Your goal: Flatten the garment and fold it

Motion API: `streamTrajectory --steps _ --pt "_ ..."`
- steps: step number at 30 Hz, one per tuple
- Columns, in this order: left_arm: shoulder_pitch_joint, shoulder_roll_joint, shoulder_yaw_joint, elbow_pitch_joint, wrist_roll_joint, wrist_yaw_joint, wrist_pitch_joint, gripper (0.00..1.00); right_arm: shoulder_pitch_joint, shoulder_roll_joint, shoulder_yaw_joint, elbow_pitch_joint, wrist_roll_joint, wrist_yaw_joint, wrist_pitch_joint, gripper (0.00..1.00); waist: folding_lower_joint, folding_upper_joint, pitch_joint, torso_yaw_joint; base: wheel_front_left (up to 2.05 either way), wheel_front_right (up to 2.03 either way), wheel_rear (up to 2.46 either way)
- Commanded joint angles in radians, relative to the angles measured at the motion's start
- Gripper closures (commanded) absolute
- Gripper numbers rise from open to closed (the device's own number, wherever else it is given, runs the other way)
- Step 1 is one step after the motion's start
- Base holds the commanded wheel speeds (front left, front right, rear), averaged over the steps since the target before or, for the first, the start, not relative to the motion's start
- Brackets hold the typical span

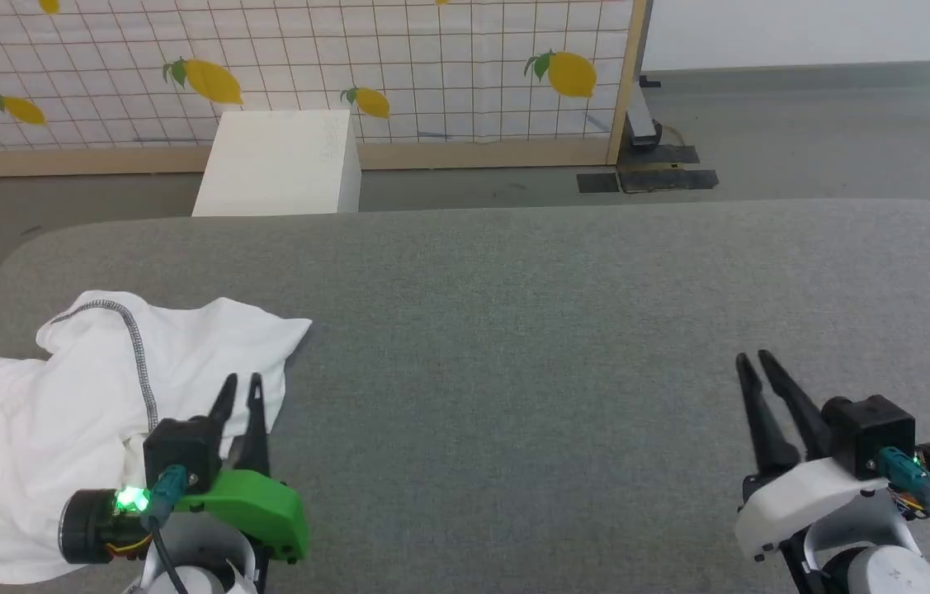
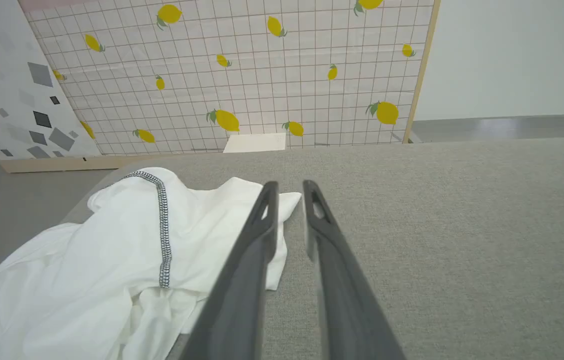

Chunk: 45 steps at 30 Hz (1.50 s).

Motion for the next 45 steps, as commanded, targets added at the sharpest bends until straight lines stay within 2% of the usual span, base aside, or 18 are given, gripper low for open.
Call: streamTrajectory --steps 1,24,34,45 --pt "0.000 0.000 -0.001 0.000 -0.001 0.000 0.000 0.00 0.000 0.000 0.000 0.001 0.001 0.000 0.000 0.00 0.0000 -0.0001 0.000 0.000 0.00 0.00 0.00" --pt "0.001 -0.001 -0.010 0.041 -0.038 0.000 -0.048 0.00 0.012 0.000 -0.009 0.042 0.050 0.000 -0.048 0.00 0.0000 -0.0001 0.004 0.016 0.00 0.00 0.00" --pt "0.006 -0.001 0.000 0.054 -0.052 0.002 -0.068 0.00 0.014 0.000 -0.005 0.060 0.069 0.000 -0.069 0.00 0.0000 -0.0001 0.006 0.058 0.00 0.00 0.00" --pt "0.013 -0.002 0.009 0.067 -0.067 0.003 -0.093 0.00 0.018 0.000 -0.001 0.083 0.085 -0.001 -0.093 0.00 0.0000 -0.0001 0.010 0.135 0.00 0.00 0.00"
